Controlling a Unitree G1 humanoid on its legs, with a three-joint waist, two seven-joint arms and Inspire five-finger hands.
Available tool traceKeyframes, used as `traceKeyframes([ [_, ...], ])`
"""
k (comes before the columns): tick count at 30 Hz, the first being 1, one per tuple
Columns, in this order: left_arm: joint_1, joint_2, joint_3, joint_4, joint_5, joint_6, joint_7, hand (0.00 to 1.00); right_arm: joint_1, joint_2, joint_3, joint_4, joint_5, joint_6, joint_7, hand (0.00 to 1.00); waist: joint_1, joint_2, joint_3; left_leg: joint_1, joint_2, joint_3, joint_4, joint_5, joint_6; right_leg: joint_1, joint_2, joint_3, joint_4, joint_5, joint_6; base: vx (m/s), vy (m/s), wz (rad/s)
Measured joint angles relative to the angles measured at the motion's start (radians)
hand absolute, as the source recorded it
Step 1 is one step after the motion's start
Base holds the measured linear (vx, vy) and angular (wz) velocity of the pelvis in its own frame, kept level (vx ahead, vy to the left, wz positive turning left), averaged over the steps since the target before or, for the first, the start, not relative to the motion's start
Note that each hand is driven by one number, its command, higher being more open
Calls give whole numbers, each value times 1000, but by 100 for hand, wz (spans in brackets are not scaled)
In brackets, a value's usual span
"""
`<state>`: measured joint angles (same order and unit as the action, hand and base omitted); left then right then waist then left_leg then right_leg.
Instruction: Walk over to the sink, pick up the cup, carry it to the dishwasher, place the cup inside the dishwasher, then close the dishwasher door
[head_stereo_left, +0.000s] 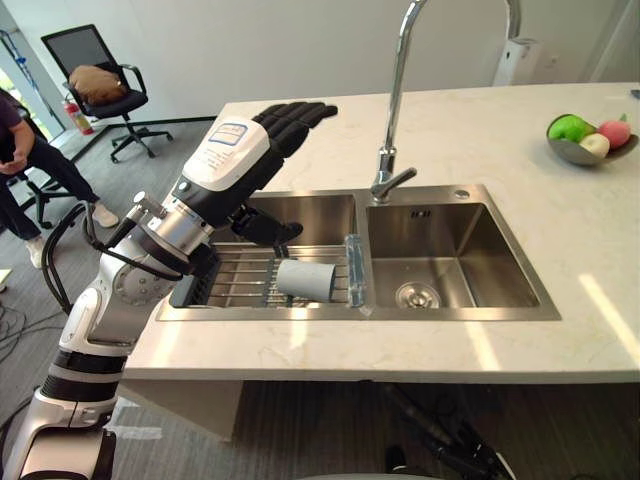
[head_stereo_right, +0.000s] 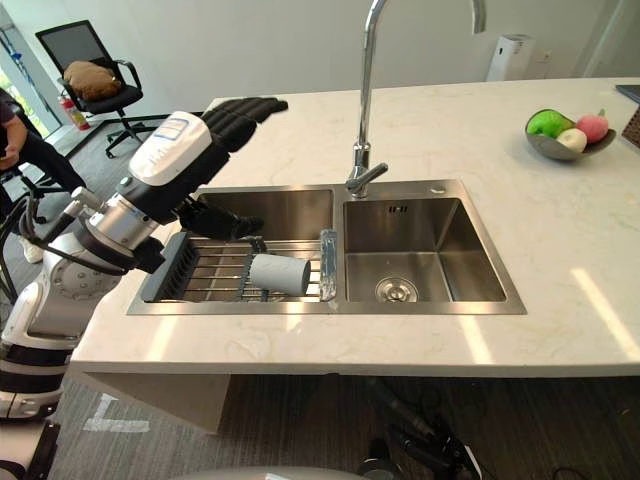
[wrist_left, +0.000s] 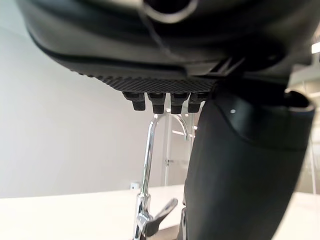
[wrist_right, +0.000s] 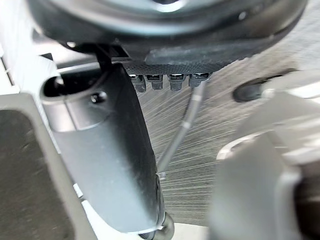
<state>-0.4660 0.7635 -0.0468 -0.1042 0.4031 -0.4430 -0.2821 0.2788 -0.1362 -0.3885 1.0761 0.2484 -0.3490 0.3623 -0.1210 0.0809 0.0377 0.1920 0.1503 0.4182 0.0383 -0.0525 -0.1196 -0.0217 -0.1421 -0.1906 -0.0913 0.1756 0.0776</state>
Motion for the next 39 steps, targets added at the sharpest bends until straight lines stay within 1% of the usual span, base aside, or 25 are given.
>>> traceKeyframes([
  [1,-17,7,-7,3,-6,-4,-13,100,7,4,0,-1,0,0,-1,100,-4,3,2,0,3,0,-4,-13,-4,-1,3,-1,0,2,2,-117,74,7],
  [2,-55,11,-17,5,-23,-3,-35,100,17,14,0,-2,-8,-2,-7,100,-5,12,1,0,10,0,-13,-43,-11,-8,11,-4,0,10,5,-123,66,-1],
  [3,-75,12,-22,5,-31,11,-38,100,27,35,-1,-6,-16,-4,-19,100,-5,-5,7,-1,2,6,-11,-48,-7,-10,4,0,-1,19,9,-117,47,-5],
  [4,-79,12,-22,7,-31,22,-39,100,31,45,-1,-7,-17,-6,-23,100,-6,-11,7,-2,-3,7,-10,-52,-3,-10,-1,1,-1,22,11,-121,40,-12],
  [5,-81,12,-22,21,-29,41,-42,100,43,58,-1,-9,-16,-7,-37,100,-10,-17,2,-3,-9,12,-4,-64,-8,-11,-9,2,-1,22,11,-85,36,-10],
  [9,-91,11,-37,74,21,102,-41,100,50,66,-20,-13,-15,-6,-54,100,-13,-17,-3,-5,-19,33,1,-72,-5,-24,-21,2,-1,27,10,-23,26,-16],
  [10,-102,11,-60,90,43,125,-41,100,50,66,-20,-13,-15,-6,-55,100,-16,-17,-3,-8,-19,34,1,-72,-6,-28,-20,2,-1,34,13,36,-12,-3],
  [11,-109,8,-79,102,52,142,-44,100,49,65,-21,-14,-15,-5,-55,100,-19,-16,-3,-9,-17,35,3,-72,-6,-32,-18,2,-1,39,9,63,-17,-4],
  [12,-114,2,-105,119,52,166,-52,100,46,65,-22,-15,-15,-3,-55,100,-25,-14,-2,-11,-16,37,5,-69,-2,-35,-13,4,0,47,19,65,-12,-5],
  [14,-119,-13,-141,141,51,199,-80,100,45,66,-25,-22,-14,10,-55,100,-33,-14,-2,-9,-12,43,6,-71,-5,-36,-6,8,0,48,18,47,-10,-9],
  [17,-131,-62,-173,212,53,235,-106,100,46,66,-39,-23,-14,28,-56,100,-40,-16,-1,-8,-15,48,6,-78,-1,-39,-7,15,0,48,19,4,-9,-8],
  [21,-133,-78,-198,279,74,269,-113,100,46,70,-39,-24,-6,43,-57,100,-44,-23,3,-10,-18,53,19,-90,5,-39,-14,23,-1,51,23,-49,-13,-5],
  [26,-127,-80,-219,365,98,276,-114,100,46,70,-34,-32,-6,49,-77,100,-44,-26,5,-5,-16,55,36,-102,5,-31,-16,24,-2,50,23,-66,-32,-2],
  [28,-119,-85,-229,394,108,277,-114,100,47,69,-28,-37,-6,56,-85,100,-45,-25,5,-5,-13,55,37,-103,3,-31,-14,23,-2,42,14,-41,-41,0],
  [33,-95,-116,-247,467,133,266,-114,100,48,67,-10,-51,-7,68,-104,100,-47,-20,9,-6,-3,57,36,-106,-2,-33,-3,21,-2,42,21,-10,-39,-1],
  [39,-75,-117,-261,472,159,264,-97,100,47,66,4,-64,-15,77,-123,100,-59,-16,11,-3,4,57,32,-109,-5,-31,4,5,-2,42,21,1,-13,0],
])
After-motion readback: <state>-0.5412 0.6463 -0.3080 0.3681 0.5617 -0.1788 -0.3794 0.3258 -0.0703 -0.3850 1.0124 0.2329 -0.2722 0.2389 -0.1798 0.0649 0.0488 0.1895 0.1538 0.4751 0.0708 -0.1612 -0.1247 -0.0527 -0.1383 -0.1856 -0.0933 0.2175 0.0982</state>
